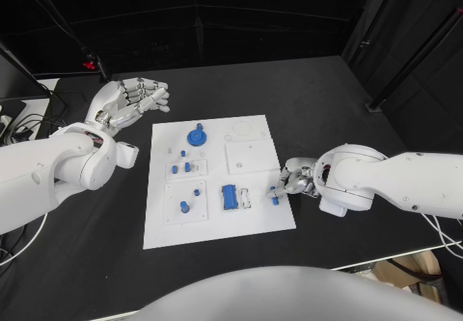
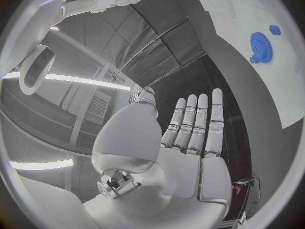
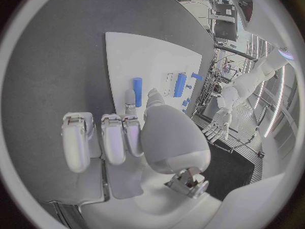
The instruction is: Assemble the parts on the task board
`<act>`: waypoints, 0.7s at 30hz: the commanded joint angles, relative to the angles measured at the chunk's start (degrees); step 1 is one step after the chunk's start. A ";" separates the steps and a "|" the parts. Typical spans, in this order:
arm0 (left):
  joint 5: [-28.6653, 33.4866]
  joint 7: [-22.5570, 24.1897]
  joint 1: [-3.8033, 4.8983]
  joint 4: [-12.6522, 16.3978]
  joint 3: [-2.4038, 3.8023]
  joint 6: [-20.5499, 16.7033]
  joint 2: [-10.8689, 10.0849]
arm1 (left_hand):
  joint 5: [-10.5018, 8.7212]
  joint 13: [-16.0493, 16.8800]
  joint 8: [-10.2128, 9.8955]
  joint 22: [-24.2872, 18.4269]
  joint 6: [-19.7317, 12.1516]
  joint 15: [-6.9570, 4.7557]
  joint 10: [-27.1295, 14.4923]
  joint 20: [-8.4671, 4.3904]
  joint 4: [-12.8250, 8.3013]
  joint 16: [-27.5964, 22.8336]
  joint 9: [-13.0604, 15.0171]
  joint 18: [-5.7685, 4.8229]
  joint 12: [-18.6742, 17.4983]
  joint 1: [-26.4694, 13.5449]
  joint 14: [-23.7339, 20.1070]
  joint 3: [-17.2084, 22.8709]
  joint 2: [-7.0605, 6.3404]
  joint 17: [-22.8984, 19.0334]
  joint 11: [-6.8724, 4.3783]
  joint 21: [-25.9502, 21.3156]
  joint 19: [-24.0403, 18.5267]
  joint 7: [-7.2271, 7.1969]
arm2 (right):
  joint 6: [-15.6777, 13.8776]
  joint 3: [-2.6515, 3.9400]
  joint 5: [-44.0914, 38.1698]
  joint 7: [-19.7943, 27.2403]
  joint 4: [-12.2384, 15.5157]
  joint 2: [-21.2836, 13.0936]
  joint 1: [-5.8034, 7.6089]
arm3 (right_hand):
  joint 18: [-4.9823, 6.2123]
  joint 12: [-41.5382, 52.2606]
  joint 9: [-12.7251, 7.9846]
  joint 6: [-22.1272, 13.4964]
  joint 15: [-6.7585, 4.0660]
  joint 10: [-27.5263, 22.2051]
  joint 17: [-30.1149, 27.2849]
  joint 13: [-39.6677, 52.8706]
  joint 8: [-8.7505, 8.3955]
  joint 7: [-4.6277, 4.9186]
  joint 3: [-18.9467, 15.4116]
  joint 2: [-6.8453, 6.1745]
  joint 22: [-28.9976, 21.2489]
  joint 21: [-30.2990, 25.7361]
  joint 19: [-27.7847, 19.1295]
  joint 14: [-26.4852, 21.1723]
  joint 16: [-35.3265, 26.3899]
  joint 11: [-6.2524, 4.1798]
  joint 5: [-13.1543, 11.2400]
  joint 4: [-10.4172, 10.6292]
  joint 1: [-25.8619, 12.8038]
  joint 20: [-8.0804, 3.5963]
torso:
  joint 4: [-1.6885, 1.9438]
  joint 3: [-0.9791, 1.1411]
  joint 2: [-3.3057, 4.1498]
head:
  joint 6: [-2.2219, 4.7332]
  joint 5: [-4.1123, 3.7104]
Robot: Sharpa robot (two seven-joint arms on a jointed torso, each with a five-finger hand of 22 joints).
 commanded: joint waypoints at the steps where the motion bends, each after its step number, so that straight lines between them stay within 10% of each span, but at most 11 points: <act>1: 0.14 0.32 0.08 0.16 0.04 0.58 -0.02 | 0.26 -0.07 0.44 -0.11 -0.38 -0.12 -0.35 0.21 0.14 0.32 0.00 0.36 0.48 0.22 -0.37 -0.46 0.64 -0.15 0.00 0.04 -0.12 3.60 | 2.14 -0.10 -1.27 -3.72 -0.11 0.14 -0.05 | -0.42 0.14 -0.31 0.41 0.21 5.97 15.09 15.04 0.05 -0.04 0.44 0.70 15.09 0.19 5.98 5.96 0.14 -0.23 0.34 0.01 -0.04 0.32 | 0.02 0.00 -0.01 | 0.00 0.12; 21: 0.14 0.32 0.08 0.25 0.04 0.70 -0.09 | 0.26 -0.07 0.44 -0.11 -0.38 -0.12 -0.35 0.21 0.14 0.32 0.00 0.36 0.48 0.22 -0.37 -0.46 0.64 -0.15 0.00 0.04 -0.12 3.60 | 2.28 -2.14 -4.11 -3.99 -0.97 1.85 -0.17 | -0.42 0.14 -1.88 0.93 0.08 5.97 15.09 15.04 -0.90 -0.29 2.17 2.67 15.09 0.19 5.98 5.96 0.14 -0.44 3.60 -1.08 3.14 0.20 | 0.02 -0.03 -0.03 | 0.00 -0.02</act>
